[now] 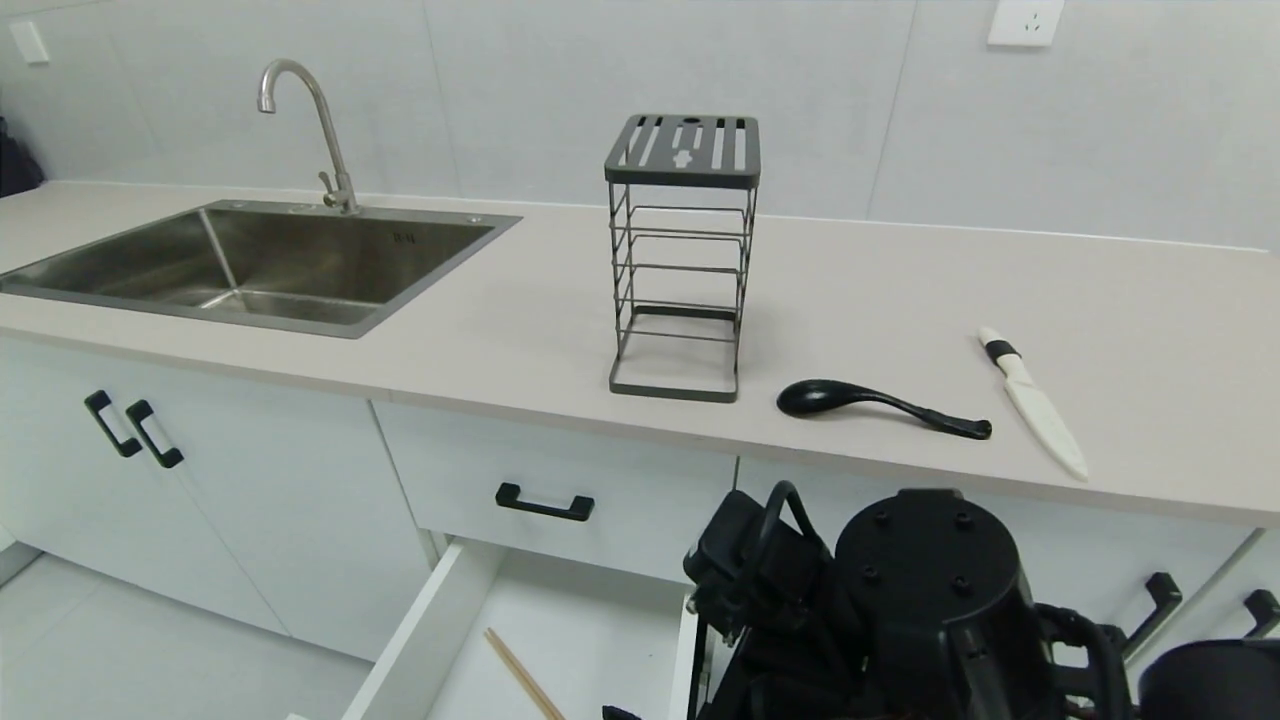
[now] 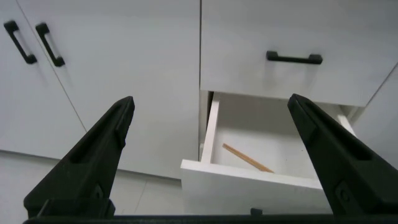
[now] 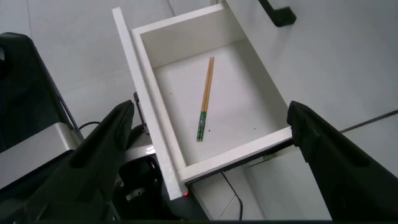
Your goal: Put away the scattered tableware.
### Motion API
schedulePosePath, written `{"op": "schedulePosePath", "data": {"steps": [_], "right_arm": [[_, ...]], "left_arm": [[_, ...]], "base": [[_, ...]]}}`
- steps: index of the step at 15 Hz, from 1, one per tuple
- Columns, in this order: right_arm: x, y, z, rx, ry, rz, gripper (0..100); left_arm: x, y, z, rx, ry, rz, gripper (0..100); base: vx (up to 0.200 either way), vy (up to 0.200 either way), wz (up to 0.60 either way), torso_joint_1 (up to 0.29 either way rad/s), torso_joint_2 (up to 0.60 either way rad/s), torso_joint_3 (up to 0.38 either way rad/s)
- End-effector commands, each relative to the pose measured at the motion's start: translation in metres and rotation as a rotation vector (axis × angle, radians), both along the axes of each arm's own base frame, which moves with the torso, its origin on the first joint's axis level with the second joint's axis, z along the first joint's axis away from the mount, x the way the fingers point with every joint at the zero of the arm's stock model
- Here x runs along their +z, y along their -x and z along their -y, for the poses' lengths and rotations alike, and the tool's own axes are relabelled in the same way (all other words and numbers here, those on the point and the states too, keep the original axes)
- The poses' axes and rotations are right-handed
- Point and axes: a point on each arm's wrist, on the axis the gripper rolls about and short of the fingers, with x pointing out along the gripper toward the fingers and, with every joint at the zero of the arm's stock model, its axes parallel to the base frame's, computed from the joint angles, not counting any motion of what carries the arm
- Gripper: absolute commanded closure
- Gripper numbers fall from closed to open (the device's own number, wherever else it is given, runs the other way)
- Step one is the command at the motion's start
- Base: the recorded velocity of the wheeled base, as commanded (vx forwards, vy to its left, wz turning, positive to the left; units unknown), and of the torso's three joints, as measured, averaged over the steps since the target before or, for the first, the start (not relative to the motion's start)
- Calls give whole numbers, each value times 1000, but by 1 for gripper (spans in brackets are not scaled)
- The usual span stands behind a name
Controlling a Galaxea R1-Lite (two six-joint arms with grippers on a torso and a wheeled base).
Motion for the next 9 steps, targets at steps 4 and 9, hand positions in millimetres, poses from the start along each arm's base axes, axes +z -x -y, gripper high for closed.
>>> {"op": "schedulePosePath", "data": {"steps": [4,9], "right_arm": [[-1,0,-1,3,3,-3,0],[9,2,5,3,-13,5,0]], "left_arm": [[0,0,0,0,0,-1,0],[0,0,0,0,0,-1,0]], "base": [[0,0,0,159,-487,-221],[0,0,0,341,-497,-243]]}}
